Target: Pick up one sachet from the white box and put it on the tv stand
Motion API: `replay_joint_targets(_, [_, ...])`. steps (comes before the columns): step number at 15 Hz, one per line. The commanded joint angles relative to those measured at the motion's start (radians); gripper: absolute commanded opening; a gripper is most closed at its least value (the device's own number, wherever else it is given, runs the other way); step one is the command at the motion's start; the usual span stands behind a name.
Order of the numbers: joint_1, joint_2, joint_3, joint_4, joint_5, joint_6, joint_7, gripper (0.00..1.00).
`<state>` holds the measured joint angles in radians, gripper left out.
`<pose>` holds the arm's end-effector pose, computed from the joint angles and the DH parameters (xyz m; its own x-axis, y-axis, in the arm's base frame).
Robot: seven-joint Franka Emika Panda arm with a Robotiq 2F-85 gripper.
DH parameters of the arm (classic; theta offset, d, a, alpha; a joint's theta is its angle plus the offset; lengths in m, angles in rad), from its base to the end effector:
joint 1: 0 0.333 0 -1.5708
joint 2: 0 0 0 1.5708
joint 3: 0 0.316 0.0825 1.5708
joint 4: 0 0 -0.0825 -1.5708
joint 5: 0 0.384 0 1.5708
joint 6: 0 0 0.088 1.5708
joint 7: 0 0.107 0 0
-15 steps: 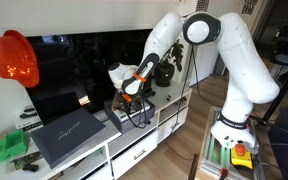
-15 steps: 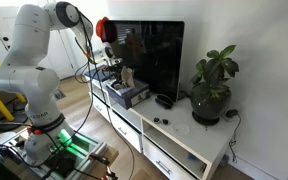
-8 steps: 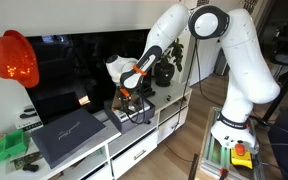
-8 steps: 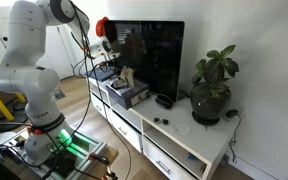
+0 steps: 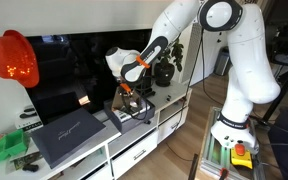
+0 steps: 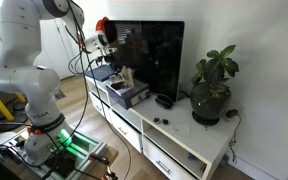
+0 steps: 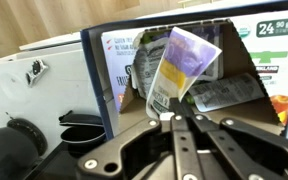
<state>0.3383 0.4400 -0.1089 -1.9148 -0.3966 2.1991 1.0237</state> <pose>0.5984 0.1287 0.2557 0.8662 -0.4703 0.1686 -0.4992 -0.8005 0.3316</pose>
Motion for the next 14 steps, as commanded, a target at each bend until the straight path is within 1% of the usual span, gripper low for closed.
replay_joint_targets(1, [0.017,-0.126,0.02,-0.097,-0.065,-0.101,0.104,0.01])
replay_joint_targets(6, [-0.018,-0.209,0.053,-0.168,-0.162,-0.229,0.208,0.01])
replay_joint_targets(8, [-0.037,-0.229,0.048,-0.205,-0.27,-0.23,0.239,0.0])
replay_joint_targets(14, [-0.145,-0.256,0.055,-0.322,-0.452,-0.186,0.241,0.0])
